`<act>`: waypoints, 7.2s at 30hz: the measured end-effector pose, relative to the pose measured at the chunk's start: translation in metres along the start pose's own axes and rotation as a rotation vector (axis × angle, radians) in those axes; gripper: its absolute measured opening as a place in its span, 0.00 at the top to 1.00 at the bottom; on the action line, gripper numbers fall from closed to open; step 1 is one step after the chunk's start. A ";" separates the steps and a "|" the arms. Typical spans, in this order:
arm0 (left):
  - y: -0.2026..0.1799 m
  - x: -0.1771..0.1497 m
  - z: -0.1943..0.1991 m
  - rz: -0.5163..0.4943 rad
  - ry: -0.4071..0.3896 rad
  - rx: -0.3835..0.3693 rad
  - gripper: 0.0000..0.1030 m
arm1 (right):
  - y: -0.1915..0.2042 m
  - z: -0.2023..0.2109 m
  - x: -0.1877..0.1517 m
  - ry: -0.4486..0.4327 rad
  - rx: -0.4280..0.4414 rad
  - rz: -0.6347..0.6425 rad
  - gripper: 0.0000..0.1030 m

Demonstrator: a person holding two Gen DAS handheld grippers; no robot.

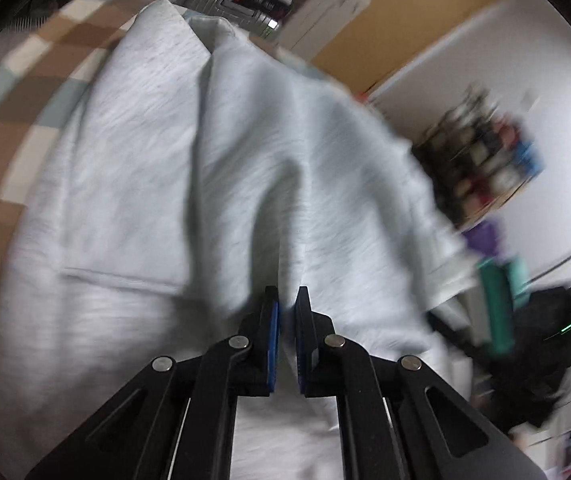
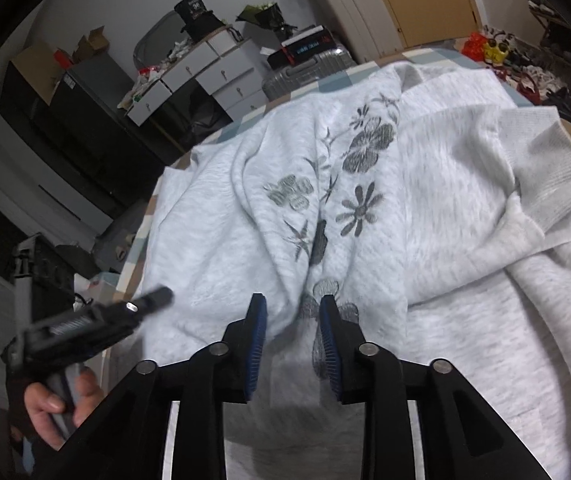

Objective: Fold large clothes

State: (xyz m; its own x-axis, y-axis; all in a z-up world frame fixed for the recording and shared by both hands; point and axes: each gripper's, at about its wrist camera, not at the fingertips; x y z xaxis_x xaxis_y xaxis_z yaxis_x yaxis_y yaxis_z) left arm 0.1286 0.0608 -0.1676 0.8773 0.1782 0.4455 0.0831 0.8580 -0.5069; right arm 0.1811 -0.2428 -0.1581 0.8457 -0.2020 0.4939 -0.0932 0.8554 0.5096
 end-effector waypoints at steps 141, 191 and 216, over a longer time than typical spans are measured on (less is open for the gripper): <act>-0.158 0.125 -0.152 -0.205 0.264 0.184 0.52 | 0.015 0.073 -0.047 -0.149 0.151 0.019 0.39; -0.106 -0.015 -0.040 -0.355 0.274 0.112 0.50 | -0.020 0.046 -0.051 -0.080 -0.099 -0.090 0.38; 0.028 0.167 -0.082 -0.133 0.271 0.295 0.39 | -0.150 -0.038 0.152 0.175 -0.221 -0.113 0.35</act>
State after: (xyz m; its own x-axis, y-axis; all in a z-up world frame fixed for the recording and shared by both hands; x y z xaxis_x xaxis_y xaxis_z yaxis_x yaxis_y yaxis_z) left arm 0.3168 0.0753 -0.1683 0.9639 -0.0424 0.2630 0.0994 0.9732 -0.2073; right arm 0.3436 -0.3834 -0.1856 0.9236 -0.2333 0.3041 0.1072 0.9190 0.3795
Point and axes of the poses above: each gripper's, at about its wrist camera, not at the fingertips, and z roughly against the way its jaws point, y to its left, x to its top, and after that the axes turned 1 degree about x, right-handed
